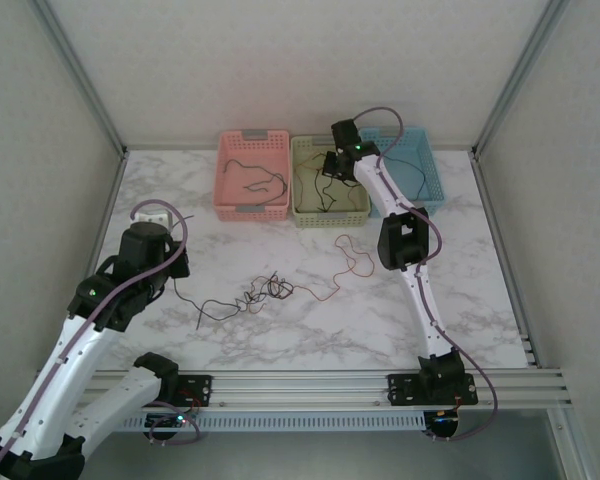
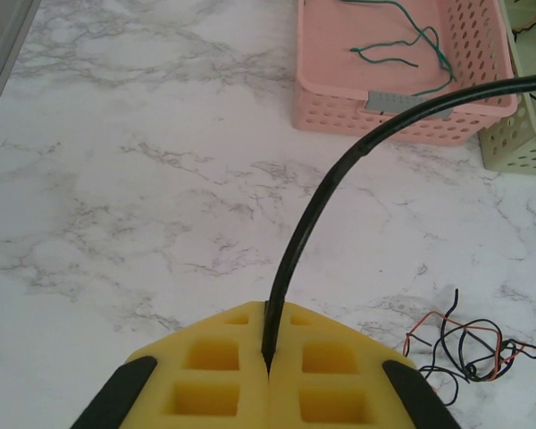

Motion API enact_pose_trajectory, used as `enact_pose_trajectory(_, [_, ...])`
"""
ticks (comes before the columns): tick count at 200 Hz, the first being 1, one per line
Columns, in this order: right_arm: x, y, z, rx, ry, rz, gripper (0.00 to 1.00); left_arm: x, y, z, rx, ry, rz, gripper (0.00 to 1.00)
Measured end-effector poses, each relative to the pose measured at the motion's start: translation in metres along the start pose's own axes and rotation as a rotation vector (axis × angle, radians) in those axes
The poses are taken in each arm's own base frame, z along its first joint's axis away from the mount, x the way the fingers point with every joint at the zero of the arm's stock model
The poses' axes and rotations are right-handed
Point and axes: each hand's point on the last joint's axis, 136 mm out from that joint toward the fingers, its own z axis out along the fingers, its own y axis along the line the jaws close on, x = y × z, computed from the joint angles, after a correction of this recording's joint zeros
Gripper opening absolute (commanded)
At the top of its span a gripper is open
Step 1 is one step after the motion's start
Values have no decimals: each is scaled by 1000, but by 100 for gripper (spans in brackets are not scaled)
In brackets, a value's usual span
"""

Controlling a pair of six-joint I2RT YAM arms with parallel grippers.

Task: Untangle the cables

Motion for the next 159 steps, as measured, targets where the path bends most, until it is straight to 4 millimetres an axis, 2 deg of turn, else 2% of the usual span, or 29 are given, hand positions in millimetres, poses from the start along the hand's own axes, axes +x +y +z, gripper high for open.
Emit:
enact_pose_trajectory(24, [-4, 5, -11, -21, -1, -17, 0, 0, 0, 0, 2, 0, 0, 0])
enact_pose_trajectory(46, [-21, 15, -47, -48, -40, -36, 0, 0, -1, 0, 3, 1, 0, 0])
enact_pose_trajectory(70, [-53, 29, -119, -94, -139, -59, 0, 0, -1, 0, 8, 3, 0, 0])
enact_pose_trajectory(96, [-93, 44, -221, -150, -316, -94, 0, 1, -2, 0, 13, 5, 3, 0])
enact_pose_trajectory(120, [-115, 39, -301, -142, -468, -117, 0, 1, -2, 0, 13, 5, 3, 0])
enact_pose_trajectory(140, [-125, 20, -342, -78, -560, -114, 0, 1, -2, 0, 13, 5, 3, 0])
enact_pose_trajectory(159, [-134, -8, -359, 8, -611, -89, 0, 1, -2, 0, 14, 5, 3, 0])
